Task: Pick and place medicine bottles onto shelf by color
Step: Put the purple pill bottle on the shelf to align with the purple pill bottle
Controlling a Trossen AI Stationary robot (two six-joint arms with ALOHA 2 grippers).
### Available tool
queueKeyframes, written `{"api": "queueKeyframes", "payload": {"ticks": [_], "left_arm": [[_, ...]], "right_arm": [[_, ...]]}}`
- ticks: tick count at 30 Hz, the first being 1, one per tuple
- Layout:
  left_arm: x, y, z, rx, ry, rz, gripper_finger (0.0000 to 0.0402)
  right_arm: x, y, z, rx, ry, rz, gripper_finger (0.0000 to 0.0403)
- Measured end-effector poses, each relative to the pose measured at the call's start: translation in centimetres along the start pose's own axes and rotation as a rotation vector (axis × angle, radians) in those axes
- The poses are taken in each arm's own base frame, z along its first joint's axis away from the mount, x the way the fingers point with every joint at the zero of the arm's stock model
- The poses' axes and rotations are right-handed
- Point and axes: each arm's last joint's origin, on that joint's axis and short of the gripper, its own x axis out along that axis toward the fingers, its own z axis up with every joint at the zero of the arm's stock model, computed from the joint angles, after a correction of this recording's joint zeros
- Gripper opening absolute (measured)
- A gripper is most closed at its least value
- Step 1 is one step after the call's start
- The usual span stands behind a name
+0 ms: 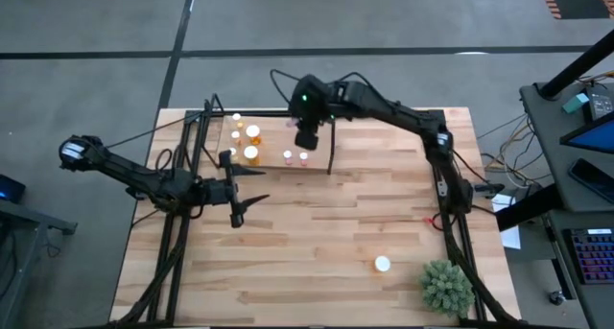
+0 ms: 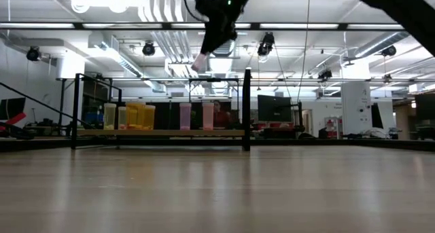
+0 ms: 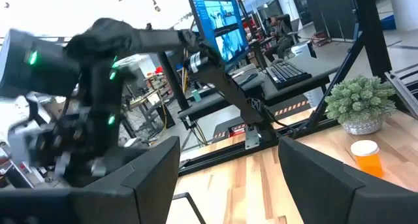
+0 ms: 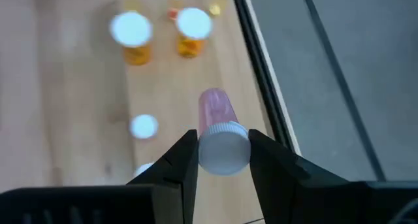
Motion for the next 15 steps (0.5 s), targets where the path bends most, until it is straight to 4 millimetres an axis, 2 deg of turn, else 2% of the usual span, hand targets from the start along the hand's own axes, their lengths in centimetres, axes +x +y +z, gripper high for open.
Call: {"api": "queueKeyframes", "payload": {"ticks": [3, 9, 15], "left_arm": [[-0.4, 0.2, -0.1, -0.003, -0.007, 0.003, 0.0242], [-1.2, 0.7, -0.1, 0.0, -0.031, 0.017, 0.0242], [-1.8, 1.0, 0.0, 0.008, -0.051, 0.028, 0.0242]], "right_arm": [[2.0, -1.2, -0.5, 0.022, 0.035, 0.026, 0.0106], [5.5, -1.9, -1.8, 0.02, 0.14, 0.046, 0.0106], [7.4, -2.0, -2.3, -0.016, 0.17, 0.054, 0.0105]]}}
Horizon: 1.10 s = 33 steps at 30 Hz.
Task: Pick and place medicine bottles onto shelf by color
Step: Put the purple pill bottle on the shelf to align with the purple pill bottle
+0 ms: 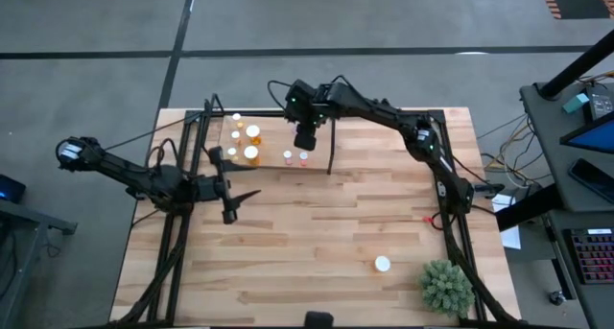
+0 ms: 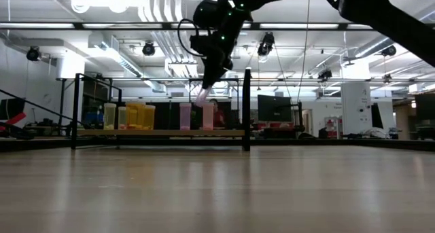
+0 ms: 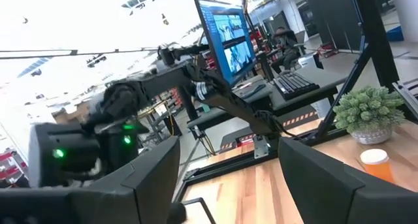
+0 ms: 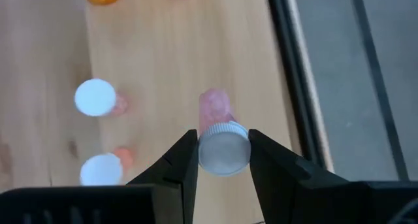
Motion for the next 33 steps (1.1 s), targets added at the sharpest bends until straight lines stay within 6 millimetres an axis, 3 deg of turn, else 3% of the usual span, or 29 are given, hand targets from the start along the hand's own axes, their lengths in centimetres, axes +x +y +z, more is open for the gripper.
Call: {"api": "queueKeyframes", "payload": {"ticks": [11, 33], "left_arm": [[-0.1, 0.1, 0.1, 0.021, -0.007, 0.004, 0.0242], [-0.1, 0.1, 0.1, 0.022, -0.008, 0.003, 0.0242]], "right_arm": [[3.5, 0.5, -0.4, 0.02, 0.044, 0.098, 0.0105], [5.1, 0.9, -0.7, 0.043, 0.074, 0.106, 0.0113]]}}
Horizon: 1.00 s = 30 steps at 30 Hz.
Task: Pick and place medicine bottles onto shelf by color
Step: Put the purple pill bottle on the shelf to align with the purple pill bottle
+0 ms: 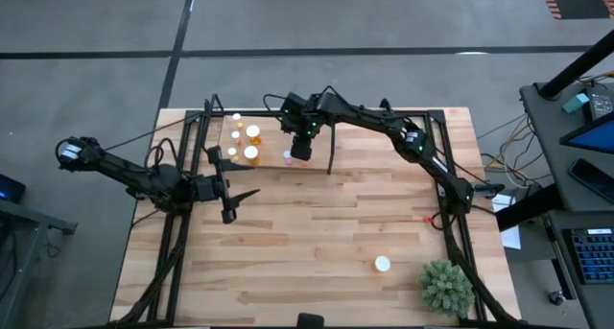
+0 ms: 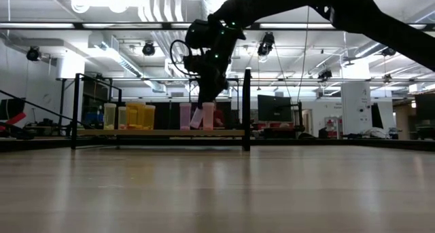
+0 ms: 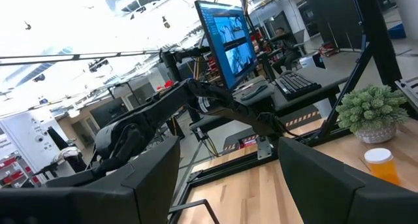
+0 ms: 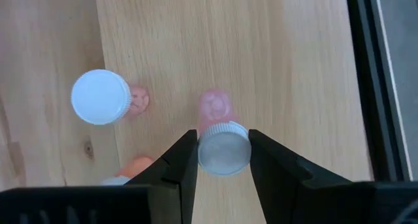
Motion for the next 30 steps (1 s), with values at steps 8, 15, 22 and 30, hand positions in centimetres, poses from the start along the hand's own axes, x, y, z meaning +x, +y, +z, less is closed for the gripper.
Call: {"api": "queueKeyframes", "payload": {"ticks": [8, 15, 22, 30], "left_arm": [[0.0, -0.1, -0.2, 0.004, 0.007, -0.003, 0.0242], [-0.1, -0.7, -1.3, 0.04, 0.037, -0.023, 0.0242], [-0.4, -0.4, -1.0, 0.028, 0.016, -0.01, 0.0242], [-0.6, -0.2, -0.9, 0.023, 0.008, -0.005, 0.0242]], "right_arm": [[0.0, 0.0, 0.0, 0.007, 0.0, 0.0, 0.0119], [0.0, 0.0, 0.0, 0.002, 0.001, 0.0, 0.0124], [0.0, 0.0, 0.0, 0.0, 0.001, 0.0, 0.0127], [0.0, 0.0, 0.0, 0.007, 0.001, 0.0, 0.0127]]}}
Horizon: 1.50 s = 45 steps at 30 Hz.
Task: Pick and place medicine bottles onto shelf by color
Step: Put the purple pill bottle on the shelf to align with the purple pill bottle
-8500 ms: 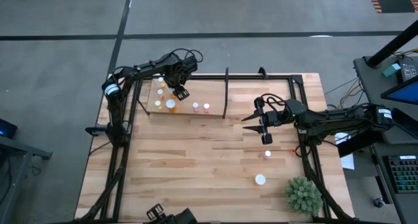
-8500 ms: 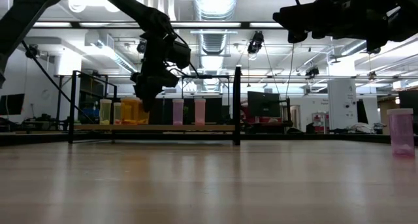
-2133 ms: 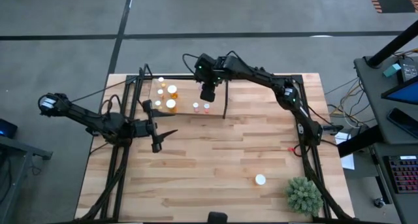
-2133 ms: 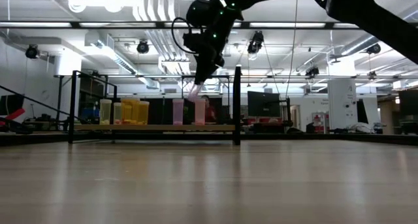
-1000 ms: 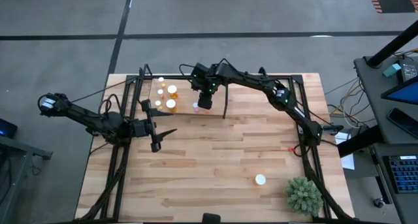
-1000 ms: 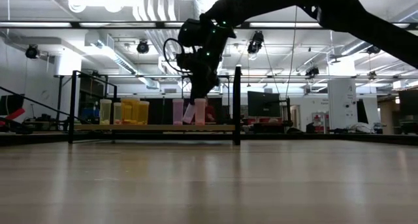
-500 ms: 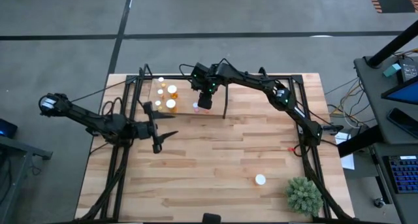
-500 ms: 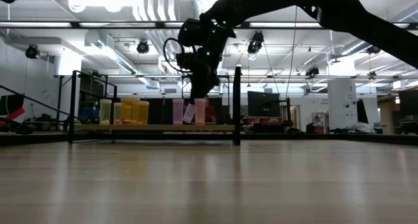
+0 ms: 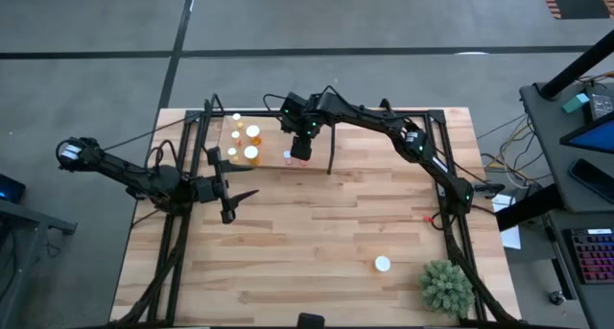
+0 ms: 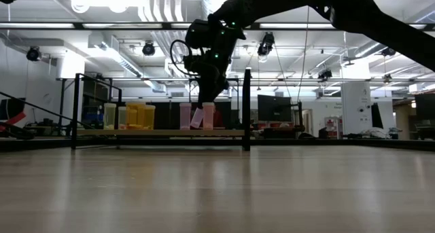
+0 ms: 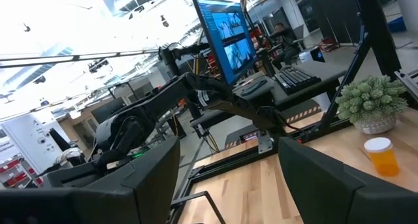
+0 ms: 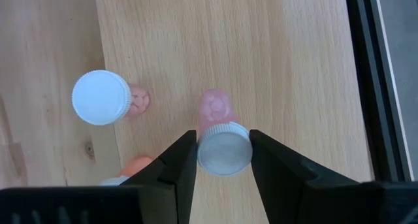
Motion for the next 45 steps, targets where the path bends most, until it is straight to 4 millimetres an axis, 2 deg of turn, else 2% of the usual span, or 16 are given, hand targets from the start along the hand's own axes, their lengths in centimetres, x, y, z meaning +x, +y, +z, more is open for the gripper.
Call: {"api": "queueKeyframes", "payload": {"ticks": [8, 19, 29, 37, 42, 45], "left_arm": [[0.0, 0.0, 0.0, -0.001, -0.002, 0.001, 0.0242], [0.0, 0.0, 0.0, 0.001, -0.005, 0.003, 0.0242], [0.0, 0.0, 0.0, 0.002, -0.005, 0.003, 0.0242], [0.0, 0.0, 0.0, 0.002, -0.004, 0.002, 0.0242], [0.0, 0.0, 0.0, 0.0, -0.005, 0.002, 0.0242], [0.0, 0.0, 0.1, -0.002, -0.006, 0.002, 0.0242]], "right_arm": [[0.0, 0.0, 0.0, 0.0, -0.001, 0.0, 0.0119], [0.0, 0.0, 0.0, 0.01, -0.002, 0.0, 0.0172], [-0.4, 0.0, 0.1, 0.023, -0.008, -0.004, 0.0183], [-3.0, 0.2, 0.4, 0.038, -0.059, -0.019, 0.0182], [-6.0, 1.1, 0.6, 0.007, -0.112, -0.024, 0.0171], [-8.4, 2.5, 0.5, -0.039, -0.142, -0.017, 0.0159]]}}
